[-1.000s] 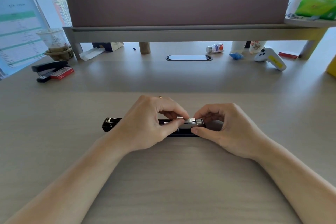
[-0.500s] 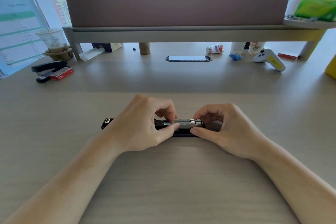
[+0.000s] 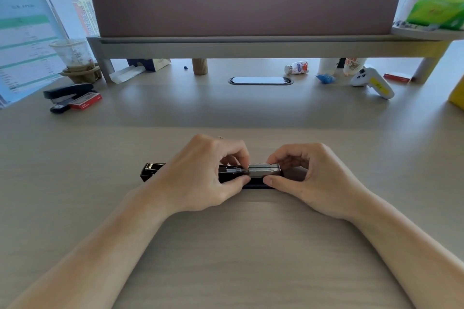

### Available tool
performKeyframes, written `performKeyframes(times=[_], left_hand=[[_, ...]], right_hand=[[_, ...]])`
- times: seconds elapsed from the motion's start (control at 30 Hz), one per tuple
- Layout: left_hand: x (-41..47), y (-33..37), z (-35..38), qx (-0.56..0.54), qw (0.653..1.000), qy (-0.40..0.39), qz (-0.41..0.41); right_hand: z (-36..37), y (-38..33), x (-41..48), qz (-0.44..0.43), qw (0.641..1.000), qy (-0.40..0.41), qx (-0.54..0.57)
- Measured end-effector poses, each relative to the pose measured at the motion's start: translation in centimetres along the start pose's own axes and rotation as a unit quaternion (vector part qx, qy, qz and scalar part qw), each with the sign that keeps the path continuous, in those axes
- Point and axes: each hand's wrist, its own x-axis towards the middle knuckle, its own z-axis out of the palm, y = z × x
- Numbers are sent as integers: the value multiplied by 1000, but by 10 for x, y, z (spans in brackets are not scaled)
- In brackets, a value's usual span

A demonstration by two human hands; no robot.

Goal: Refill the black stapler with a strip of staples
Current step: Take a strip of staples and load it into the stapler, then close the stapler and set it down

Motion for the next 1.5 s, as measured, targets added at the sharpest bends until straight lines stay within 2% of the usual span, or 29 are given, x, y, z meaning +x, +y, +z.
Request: performKeyframes(times=[0.1,0.27,0.4,0.6,0.73,1.13,1.5], left_hand=[[-2,-2,-8,-7,1000,-6,-7],[-10,-29,-43,34,987,-119,-102],[-12,-31,-62,36,977,-170,-120],[21,3,-82,216,935,-270,-79],[43,25,-81,257,931,-238,-100],[52,43,-71,166,972,-165,-30],[49,41,-20,95,972,-209,-47]], right_hand=[[-1,0,-1,11,1000,-3,15],[2,4,-1,23,1000,7,16],[3,1,1,30,999,17,16],[6,0,0,42,998,23,32],[6,1,1,45,998,27,32],[5,6,3,32,999,20,30],[5,12,4,17,1000,17,17]])
